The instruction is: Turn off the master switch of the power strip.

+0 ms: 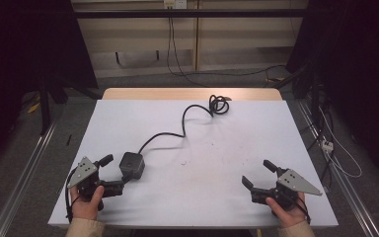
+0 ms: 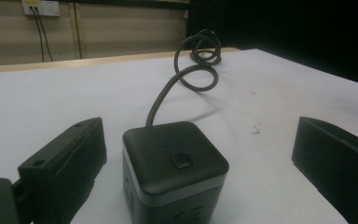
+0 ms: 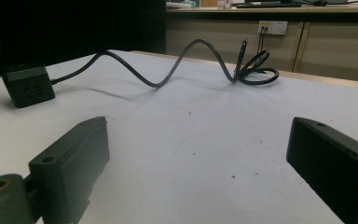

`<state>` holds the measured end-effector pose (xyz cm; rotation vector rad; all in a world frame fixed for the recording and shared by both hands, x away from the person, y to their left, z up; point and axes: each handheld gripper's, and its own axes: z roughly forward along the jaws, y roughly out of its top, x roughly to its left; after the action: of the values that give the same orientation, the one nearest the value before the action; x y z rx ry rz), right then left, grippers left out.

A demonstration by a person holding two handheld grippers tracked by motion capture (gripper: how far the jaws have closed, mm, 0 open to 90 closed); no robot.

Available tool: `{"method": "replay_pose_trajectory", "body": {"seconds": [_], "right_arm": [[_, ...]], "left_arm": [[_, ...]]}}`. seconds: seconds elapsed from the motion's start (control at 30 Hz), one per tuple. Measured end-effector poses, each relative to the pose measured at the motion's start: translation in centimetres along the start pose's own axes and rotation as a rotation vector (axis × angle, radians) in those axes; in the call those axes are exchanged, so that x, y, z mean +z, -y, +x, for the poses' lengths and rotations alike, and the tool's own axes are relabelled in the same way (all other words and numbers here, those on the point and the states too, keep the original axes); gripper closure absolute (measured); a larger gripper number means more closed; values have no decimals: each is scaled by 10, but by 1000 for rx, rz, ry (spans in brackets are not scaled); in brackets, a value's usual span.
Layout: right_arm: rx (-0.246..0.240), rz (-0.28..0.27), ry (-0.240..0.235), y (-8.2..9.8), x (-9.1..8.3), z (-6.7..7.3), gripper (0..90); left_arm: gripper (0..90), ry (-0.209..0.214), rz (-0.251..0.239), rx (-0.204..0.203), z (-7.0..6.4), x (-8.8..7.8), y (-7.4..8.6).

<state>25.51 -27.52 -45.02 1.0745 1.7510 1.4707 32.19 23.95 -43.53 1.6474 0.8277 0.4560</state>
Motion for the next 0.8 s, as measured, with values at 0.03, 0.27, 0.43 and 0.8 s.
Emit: {"method": "replay_pose_trajectory", "body": {"seconds": [0.03,0.27,0.43,0.8], "right_arm": [[-2,0,0,0,0,0,49],[-4,3,-4,0,1,1,49],[-9,3,-6,0,1,1,49],[-14,3,-6,1,1,1,49]], "left_arm": [[27,1,0,-2,0,0,0],[31,5,2,-12,1,1,-1],[47,6,9,-18,1,2,-3],[336,19,18,-19,2,4,-9]]}}
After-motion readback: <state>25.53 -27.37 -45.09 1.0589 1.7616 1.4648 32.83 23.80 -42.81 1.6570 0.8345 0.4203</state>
